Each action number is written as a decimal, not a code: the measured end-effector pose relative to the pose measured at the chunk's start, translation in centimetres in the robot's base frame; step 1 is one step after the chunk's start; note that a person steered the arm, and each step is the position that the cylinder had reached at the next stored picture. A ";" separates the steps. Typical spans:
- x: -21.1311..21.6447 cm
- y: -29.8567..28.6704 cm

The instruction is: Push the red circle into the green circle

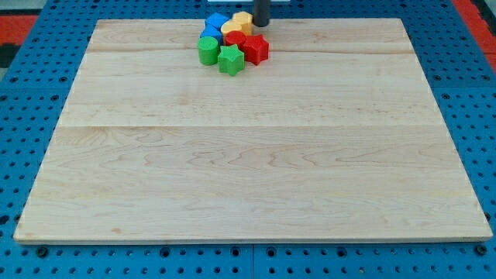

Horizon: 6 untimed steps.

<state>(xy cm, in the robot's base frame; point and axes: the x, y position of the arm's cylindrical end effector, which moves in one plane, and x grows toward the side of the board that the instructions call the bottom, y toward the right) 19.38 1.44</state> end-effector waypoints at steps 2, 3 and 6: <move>0.0 -0.2; 0.0 -0.2; 5.3 -1.2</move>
<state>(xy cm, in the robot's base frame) 24.69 0.24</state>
